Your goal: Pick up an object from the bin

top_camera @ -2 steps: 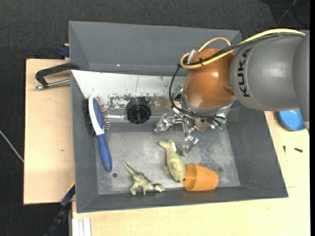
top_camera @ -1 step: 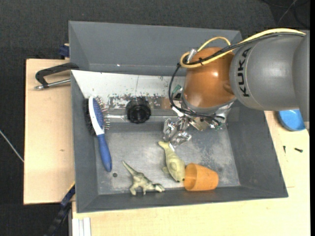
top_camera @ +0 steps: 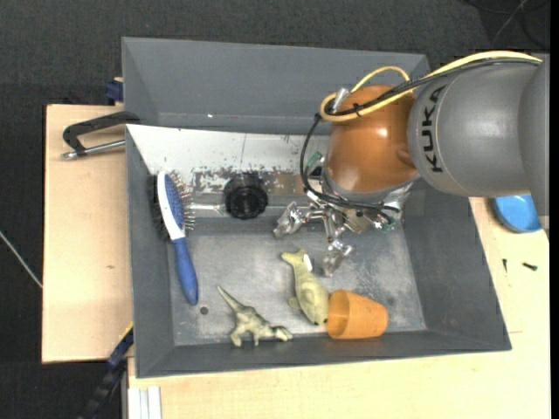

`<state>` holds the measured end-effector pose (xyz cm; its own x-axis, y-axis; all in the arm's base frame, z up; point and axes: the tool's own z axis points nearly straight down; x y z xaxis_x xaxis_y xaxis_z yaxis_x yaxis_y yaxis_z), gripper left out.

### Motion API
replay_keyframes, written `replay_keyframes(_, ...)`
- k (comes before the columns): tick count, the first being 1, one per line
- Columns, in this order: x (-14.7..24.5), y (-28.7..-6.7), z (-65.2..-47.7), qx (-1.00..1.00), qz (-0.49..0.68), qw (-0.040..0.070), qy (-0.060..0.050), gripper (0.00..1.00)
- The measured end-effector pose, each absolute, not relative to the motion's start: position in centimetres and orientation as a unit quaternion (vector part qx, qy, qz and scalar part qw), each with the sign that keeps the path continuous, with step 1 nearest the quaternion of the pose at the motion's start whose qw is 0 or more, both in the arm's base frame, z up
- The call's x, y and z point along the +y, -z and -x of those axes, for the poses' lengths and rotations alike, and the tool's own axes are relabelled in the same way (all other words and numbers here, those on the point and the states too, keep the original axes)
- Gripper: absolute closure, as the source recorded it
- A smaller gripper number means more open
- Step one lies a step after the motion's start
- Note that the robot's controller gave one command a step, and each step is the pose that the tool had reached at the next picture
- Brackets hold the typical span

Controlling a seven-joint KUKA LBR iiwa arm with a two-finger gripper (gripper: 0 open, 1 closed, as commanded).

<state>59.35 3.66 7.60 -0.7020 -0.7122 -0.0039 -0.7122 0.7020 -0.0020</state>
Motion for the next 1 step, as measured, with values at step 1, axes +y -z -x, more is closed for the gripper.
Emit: replay_keyframes(1,3.80,-7.70,-59.46,0.923,0.386,0.005,0.000,1.00)
